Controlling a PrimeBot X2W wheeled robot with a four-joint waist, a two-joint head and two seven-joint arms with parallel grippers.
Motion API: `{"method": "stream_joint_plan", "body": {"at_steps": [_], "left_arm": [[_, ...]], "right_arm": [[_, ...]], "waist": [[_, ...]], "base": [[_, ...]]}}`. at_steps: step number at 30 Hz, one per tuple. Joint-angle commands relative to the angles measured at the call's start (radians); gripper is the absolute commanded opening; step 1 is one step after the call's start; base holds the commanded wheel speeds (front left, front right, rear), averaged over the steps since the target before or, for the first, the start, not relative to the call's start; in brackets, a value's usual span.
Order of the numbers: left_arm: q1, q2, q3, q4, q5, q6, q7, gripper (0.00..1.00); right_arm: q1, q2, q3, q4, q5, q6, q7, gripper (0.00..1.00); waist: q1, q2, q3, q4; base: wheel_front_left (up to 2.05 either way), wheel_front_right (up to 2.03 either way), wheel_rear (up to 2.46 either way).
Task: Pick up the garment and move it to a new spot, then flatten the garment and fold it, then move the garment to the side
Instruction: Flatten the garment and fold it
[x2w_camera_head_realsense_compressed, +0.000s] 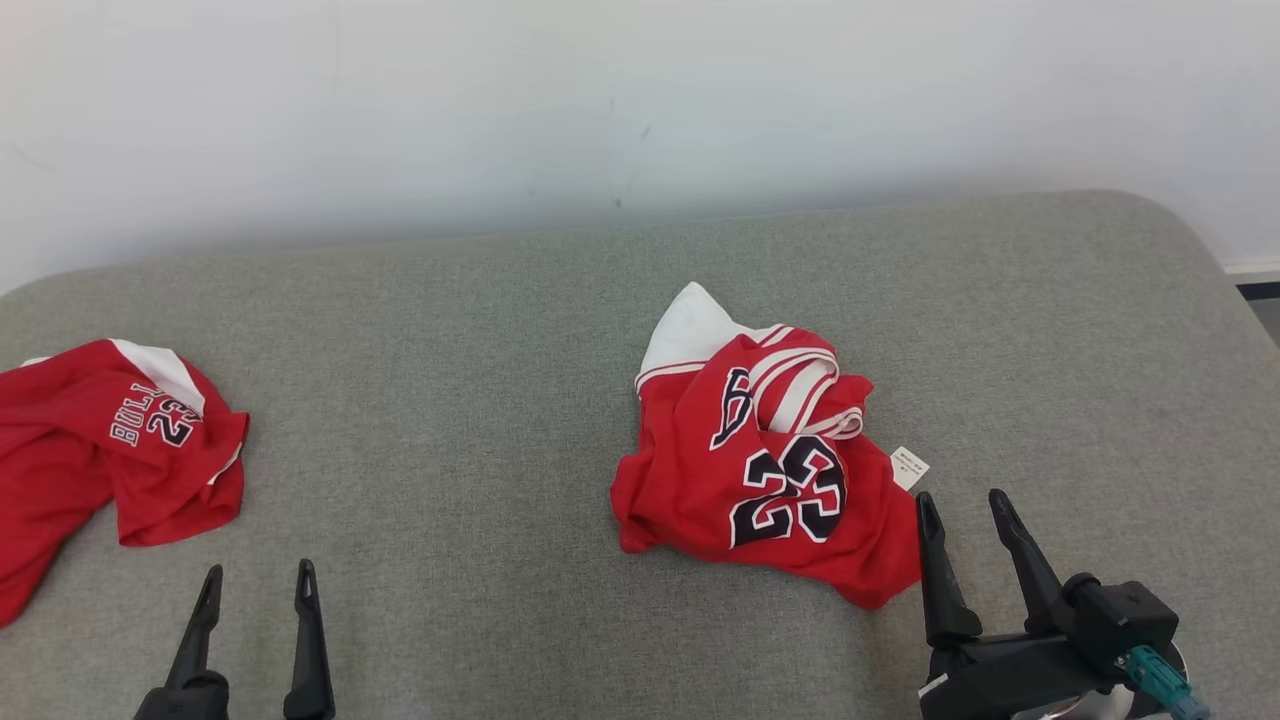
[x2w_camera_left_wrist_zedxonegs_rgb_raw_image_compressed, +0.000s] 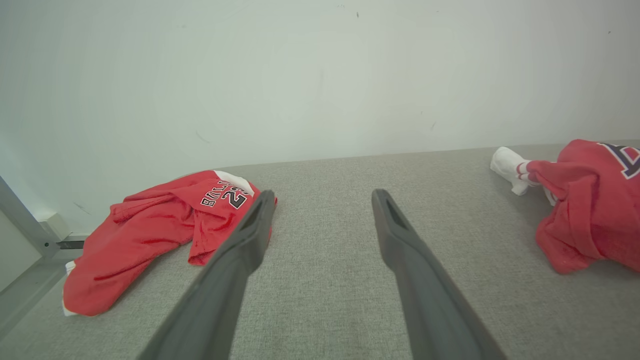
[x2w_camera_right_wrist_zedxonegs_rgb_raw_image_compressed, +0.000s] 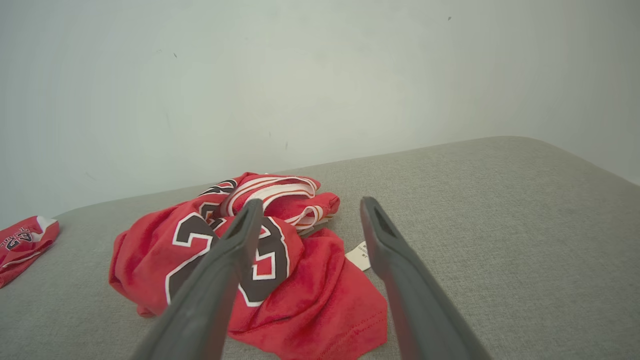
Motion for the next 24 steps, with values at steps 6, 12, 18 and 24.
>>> {"method": "stream_joint_plan", "body": {"at_steps": [6, 12, 18, 24], "left_arm": [[-0.010, 0.003, 0.000, -0.001, 0.001, -0.001, -0.003, 1.00], [-0.006, 0.004, -0.004, 0.003, 0.002, 0.002, -0.003, 1.00], [-0.004, 0.007, -0.004, 0.005, -0.001, 0.007, -0.003, 1.00], [0.001, 0.009, -0.006, 0.003, -0.006, 0.009, -0.002, 1.00]], "right_arm": [[0.009, 0.002, -0.002, 0.002, -0.009, 0.003, 0.000, 1.00], [0.010, 0.002, 0.001, 0.006, -0.007, 0.003, 0.002, 1.00], [0.012, 0.002, 0.003, 0.007, -0.007, 0.003, 0.003, 1.00], [0.012, 0.002, 0.003, 0.008, -0.009, 0.003, 0.004, 1.00]], "waist": [[0.0000, 0.0000, 0.003, 0.001], [0.0000, 0.0000, -0.001, 0.002], [0.0000, 0.0000, -0.005, 0.002], [0.0000, 0.0000, -0.007, 0.002]], "base": [[0.00, 0.00, 0.00], [0.00, 0.00, 0.00], [0.00, 0.00, 0.00], [0.00, 0.00, 0.00]]}}
